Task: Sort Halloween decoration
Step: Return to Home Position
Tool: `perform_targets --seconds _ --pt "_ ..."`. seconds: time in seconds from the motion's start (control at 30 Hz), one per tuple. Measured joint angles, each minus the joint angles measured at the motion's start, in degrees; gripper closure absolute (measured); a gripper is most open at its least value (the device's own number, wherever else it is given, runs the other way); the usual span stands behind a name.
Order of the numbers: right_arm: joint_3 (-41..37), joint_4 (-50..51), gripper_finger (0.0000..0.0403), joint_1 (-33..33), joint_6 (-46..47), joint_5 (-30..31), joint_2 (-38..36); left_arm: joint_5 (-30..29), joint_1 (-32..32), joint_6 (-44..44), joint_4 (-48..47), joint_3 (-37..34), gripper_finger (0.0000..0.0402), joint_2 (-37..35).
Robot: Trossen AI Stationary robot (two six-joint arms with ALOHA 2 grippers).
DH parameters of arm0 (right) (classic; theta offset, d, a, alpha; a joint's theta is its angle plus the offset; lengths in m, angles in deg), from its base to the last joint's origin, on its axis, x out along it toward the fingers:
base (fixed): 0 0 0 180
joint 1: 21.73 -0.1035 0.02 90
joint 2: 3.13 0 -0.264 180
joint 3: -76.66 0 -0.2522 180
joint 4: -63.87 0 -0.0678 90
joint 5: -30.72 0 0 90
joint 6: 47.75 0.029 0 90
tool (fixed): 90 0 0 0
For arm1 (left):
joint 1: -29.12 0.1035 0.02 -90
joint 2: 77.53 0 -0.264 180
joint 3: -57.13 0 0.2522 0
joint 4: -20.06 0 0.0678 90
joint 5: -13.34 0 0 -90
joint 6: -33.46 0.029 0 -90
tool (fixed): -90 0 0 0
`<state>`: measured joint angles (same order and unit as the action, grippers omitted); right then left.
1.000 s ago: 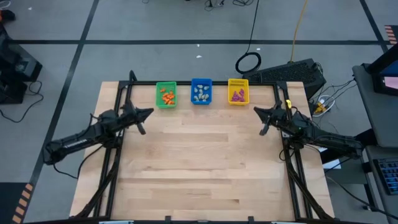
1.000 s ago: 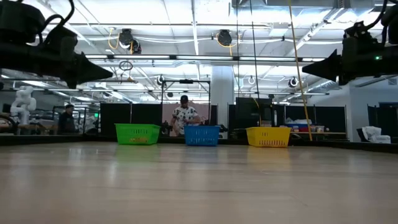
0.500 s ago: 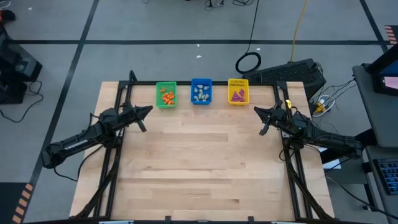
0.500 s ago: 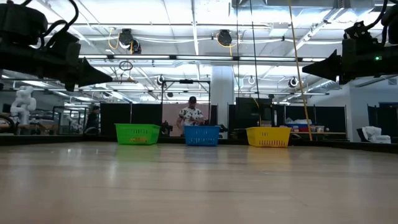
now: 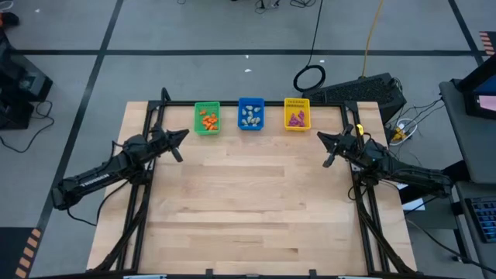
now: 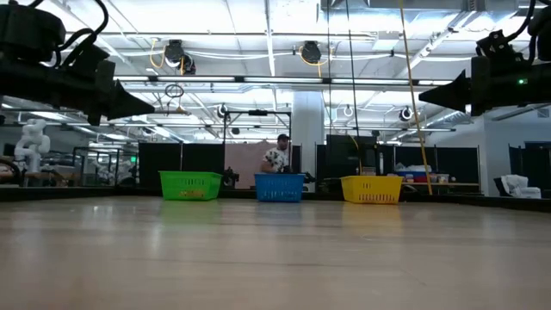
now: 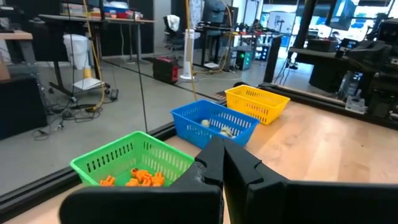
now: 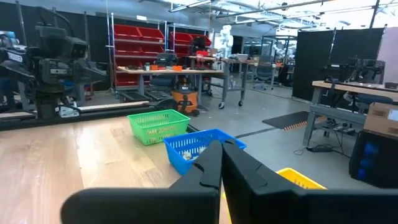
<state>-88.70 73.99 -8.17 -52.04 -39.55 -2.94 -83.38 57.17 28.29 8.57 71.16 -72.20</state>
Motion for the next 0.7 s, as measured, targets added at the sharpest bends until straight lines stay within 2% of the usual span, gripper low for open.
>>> perform_targets --seconds 0.3,0.5,0.7 --pt "0.0 0.0 0.0403 0.0 -0.9 -0.2 0.0 0.0 0.0 -0.1 0.0 0.0 0.0402 0.0" --pt "0.0 0.0 0.0403 0.0 6.6 -0.4 0.0 0.1 0.0 -0.4 0.0 0.0 0.0402 0.0" --pt "0.0 0.0 0.0403 0.0 6.4 -0.4 0.0 0.1 0.0 -0.4 -0.1 0.0 0.0402 0.0"
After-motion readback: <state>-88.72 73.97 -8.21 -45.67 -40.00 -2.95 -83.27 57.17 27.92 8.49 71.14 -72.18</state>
